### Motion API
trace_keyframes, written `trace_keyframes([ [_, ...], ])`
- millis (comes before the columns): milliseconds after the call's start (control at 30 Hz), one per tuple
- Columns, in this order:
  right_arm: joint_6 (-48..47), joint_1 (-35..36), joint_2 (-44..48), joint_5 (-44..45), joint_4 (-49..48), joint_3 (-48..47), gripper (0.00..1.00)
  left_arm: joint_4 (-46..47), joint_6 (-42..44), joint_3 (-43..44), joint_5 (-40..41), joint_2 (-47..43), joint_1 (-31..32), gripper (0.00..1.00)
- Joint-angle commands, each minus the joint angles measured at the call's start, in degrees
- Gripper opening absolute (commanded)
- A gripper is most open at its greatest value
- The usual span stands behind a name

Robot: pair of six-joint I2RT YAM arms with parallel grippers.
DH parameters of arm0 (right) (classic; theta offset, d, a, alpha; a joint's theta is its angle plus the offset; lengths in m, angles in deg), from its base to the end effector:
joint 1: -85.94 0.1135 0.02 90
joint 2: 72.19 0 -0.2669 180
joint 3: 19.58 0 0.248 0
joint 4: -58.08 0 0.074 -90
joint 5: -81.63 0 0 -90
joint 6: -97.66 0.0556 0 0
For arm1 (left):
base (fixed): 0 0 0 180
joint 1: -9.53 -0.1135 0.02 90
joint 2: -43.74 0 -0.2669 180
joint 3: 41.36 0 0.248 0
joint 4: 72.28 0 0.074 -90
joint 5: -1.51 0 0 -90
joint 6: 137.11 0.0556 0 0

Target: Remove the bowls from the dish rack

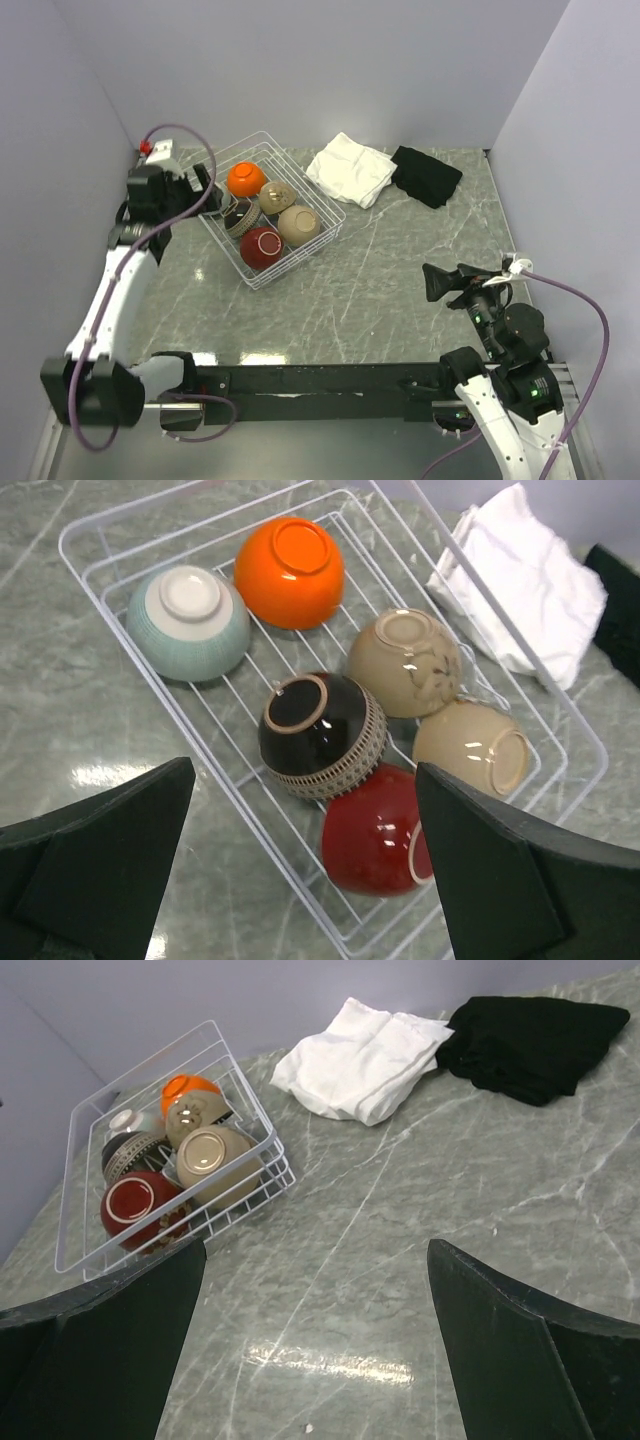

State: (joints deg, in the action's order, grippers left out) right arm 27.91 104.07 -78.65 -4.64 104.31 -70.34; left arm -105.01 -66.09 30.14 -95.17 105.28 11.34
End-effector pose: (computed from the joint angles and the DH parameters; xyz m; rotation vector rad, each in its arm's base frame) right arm 0.0598 0.0158 0.3124 0.0811 1.6222 0.4660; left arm 0.2559 -0.0146 0.3410 -0.2197 1.9699 -0.3513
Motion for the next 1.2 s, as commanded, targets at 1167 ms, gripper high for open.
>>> trace_keyframes([
  [1167,1.72,0.41,-13.05,-1.88,-7.0,-1.48,1.0,-30.76,23.29,39.97,25.75,49.29,22.98,0.99],
])
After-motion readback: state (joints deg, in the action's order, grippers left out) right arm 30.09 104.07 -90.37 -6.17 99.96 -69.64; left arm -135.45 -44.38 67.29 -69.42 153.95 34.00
